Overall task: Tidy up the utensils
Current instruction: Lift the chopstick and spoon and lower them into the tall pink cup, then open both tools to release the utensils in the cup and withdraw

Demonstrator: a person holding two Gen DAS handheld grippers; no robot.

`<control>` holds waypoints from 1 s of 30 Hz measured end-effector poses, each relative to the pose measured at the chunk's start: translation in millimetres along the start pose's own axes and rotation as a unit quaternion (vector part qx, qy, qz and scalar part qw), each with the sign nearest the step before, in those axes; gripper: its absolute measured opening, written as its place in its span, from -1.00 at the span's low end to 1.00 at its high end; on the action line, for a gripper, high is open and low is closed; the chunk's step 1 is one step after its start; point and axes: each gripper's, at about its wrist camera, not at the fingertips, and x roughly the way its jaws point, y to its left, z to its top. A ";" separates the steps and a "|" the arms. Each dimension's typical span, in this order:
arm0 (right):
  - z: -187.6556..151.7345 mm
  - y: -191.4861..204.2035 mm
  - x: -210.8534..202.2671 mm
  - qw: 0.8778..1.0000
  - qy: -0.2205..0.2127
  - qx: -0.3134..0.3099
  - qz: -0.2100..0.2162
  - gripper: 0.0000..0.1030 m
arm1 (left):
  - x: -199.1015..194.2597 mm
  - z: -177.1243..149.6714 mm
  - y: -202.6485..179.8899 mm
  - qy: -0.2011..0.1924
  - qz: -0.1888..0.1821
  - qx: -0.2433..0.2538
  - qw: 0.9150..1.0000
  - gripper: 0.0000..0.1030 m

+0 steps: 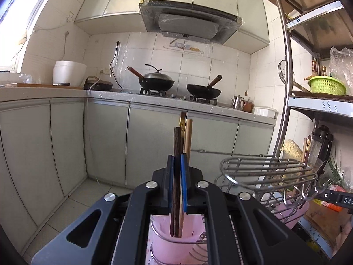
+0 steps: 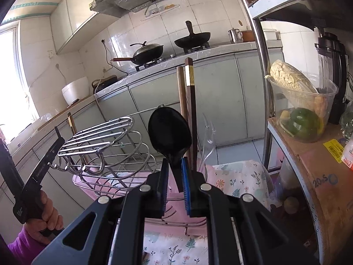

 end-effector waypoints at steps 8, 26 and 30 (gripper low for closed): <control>-0.8 -3.0 -1.8 1.000 -0.003 0.008 0.001 -0.77 | 10.9 -21.8 7.3 0.055 0.009 -0.009 0.998 -0.90; -1.6 -2.8 -14.4 1.000 -0.007 0.013 0.013 -0.31 | -2.1 -28.9 0.2 0.097 0.017 0.005 0.995 -0.43; -2.8 1.5 -23.2 1.000 -0.013 0.003 0.012 -0.28 | -10.8 -27.6 -2.0 0.101 0.013 0.006 0.995 -0.38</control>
